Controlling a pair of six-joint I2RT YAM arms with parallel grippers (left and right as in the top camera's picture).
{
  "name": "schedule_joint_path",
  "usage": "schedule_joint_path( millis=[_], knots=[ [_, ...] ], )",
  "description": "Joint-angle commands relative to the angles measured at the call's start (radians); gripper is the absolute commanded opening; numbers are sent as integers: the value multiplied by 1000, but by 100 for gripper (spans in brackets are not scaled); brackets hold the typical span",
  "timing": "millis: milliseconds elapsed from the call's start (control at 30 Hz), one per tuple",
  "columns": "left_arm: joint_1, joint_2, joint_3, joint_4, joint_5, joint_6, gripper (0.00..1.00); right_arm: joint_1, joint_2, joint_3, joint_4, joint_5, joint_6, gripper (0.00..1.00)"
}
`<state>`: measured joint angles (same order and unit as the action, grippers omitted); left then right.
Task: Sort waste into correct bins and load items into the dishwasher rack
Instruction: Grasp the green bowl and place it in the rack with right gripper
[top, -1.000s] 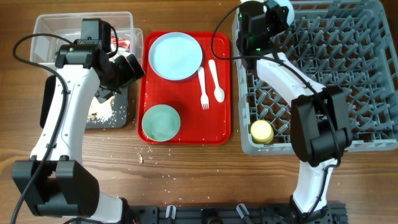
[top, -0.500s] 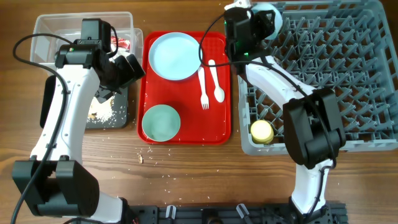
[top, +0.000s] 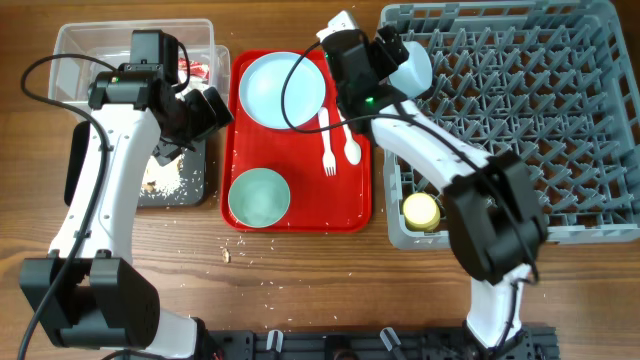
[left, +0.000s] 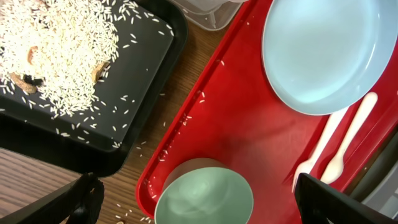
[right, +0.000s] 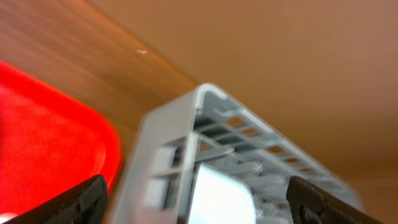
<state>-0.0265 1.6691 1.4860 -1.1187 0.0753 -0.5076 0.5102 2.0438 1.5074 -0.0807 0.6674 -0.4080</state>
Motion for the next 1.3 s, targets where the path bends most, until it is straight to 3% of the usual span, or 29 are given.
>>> schedule_joint_path(
  millis=[0, 167, 267, 367, 467, 700, 800, 867, 1133, 1267],
  knots=[
    [3, -3, 11, 0, -10, 2, 100, -26, -176, 5, -148, -354, 351, 100],
    [3, -3, 11, 0, -10, 2, 100, -26, -240, 3, -424, -925, 805, 100],
    [3, -3, 11, 0, -10, 2, 100, 15, -204, -93, -458, -1132, 864, 99],
    [3, -3, 11, 0, -10, 2, 100, 85, -182, -175, -444, -1135, 905, 83],
    [3, -3, 11, 0, -10, 2, 100, 158, -154, -257, -375, -1095, 1036, 75],
    [3, -3, 11, 0, -10, 2, 100, 215, -81, -272, -353, -1057, 1093, 43],
    [3, -3, 11, 0, -10, 2, 100, 215, -82, -272, -359, -1041, 1109, 16],
    [3, -3, 11, 0, -10, 2, 100, 215, -81, -272, -365, -1029, 1118, 4],
    [3, -3, 11, 0, -10, 2, 100, 162, -139, -226, -418, -1022, 1073, 4],
    [3, -3, 11, 0, -10, 2, 100, 82, -384, -166, -608, -668, 1028, 4]
  ],
)
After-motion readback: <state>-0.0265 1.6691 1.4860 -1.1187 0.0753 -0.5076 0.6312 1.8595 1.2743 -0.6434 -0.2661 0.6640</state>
